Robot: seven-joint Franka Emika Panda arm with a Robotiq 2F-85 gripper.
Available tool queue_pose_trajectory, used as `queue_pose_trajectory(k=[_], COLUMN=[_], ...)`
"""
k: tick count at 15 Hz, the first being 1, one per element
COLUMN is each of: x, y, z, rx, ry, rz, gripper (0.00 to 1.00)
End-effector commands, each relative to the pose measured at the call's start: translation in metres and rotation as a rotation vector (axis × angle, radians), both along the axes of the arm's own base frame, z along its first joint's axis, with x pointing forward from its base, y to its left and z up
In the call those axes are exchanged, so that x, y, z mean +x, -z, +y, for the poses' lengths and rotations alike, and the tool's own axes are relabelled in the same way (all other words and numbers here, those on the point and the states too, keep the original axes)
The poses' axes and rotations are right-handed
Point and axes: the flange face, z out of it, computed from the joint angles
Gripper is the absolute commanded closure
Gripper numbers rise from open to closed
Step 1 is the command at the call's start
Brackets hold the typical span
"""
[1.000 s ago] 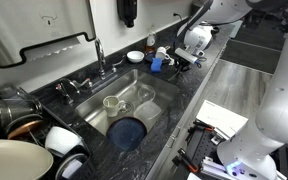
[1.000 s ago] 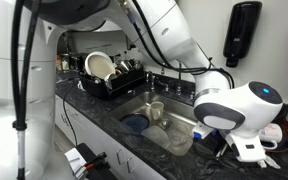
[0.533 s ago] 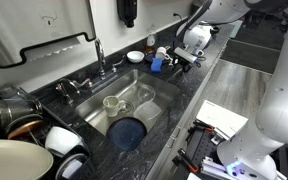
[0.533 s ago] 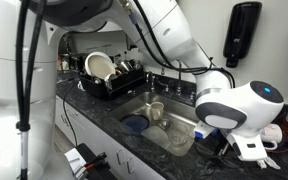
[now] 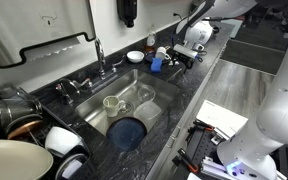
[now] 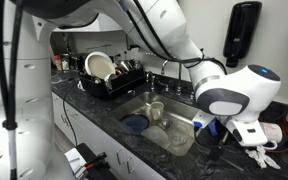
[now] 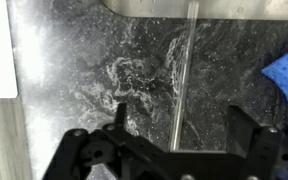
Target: Remove the straw from the sink
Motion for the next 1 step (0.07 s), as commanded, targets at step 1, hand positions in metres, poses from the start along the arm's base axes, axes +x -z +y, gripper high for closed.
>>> queue_pose_trajectory(k=[1], x=[-0.0126], y=[-0.0618], z=[0.033], rx=[-0.047], ry=[-0.027], rz=[0.077], gripper=[0.0])
